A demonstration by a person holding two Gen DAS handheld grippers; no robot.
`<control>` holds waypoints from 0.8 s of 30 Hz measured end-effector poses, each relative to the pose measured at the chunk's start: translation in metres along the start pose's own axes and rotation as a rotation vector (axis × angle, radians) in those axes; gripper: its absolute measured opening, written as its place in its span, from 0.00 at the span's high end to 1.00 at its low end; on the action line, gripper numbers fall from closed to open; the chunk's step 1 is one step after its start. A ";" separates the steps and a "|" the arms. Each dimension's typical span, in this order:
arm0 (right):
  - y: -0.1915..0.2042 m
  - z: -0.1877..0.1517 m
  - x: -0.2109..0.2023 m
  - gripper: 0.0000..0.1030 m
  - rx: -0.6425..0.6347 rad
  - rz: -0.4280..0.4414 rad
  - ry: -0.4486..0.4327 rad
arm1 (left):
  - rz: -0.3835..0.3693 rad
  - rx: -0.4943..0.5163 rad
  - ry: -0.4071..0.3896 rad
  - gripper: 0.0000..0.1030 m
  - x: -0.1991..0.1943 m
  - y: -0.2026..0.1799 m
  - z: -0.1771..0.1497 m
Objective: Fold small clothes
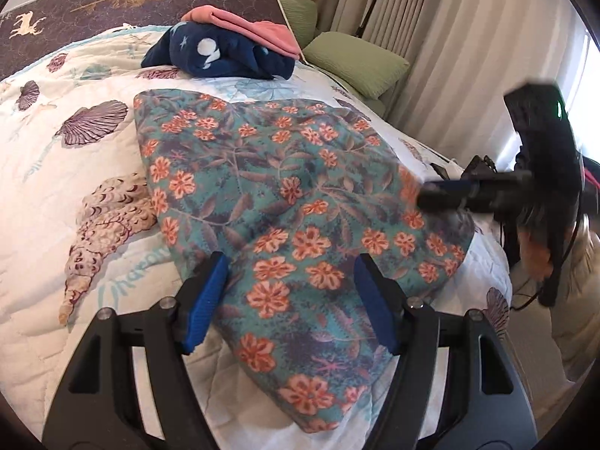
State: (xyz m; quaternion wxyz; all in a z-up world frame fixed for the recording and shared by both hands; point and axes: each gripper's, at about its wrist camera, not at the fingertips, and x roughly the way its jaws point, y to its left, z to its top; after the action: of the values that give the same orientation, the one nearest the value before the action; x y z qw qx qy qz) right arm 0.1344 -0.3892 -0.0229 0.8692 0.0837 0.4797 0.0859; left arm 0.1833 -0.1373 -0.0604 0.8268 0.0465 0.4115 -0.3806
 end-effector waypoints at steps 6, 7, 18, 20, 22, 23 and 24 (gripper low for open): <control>-0.032 -0.017 0.004 0.50 0.218 0.033 -0.006 | 0.054 0.022 0.000 0.32 -0.009 -0.006 -0.006; -0.032 -0.018 0.001 0.47 0.226 0.037 -0.013 | 0.055 0.020 0.000 0.31 -0.011 -0.006 -0.007; -0.022 -0.039 -0.009 0.41 0.169 -0.066 0.042 | 0.079 -0.035 0.076 0.27 -0.013 0.008 -0.033; -0.029 -0.041 -0.014 0.41 0.208 -0.039 0.025 | 0.016 -0.097 0.079 0.27 -0.026 0.015 -0.029; -0.032 -0.035 -0.027 0.40 0.225 -0.005 -0.025 | -0.068 -0.143 0.027 0.27 -0.043 0.021 -0.019; -0.034 -0.029 -0.033 0.37 0.226 0.018 -0.057 | -0.091 -0.150 -0.008 0.27 -0.052 0.023 -0.013; -0.036 -0.020 -0.037 0.30 0.236 0.044 -0.084 | -0.091 -0.147 -0.039 0.27 -0.058 0.025 -0.004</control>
State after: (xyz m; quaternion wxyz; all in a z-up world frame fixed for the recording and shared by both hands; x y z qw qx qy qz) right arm 0.1001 -0.4317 -0.0114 0.8704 0.1995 0.4478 0.0444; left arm 0.1756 -0.0832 -0.0274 0.8176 -0.0403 0.4240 -0.3874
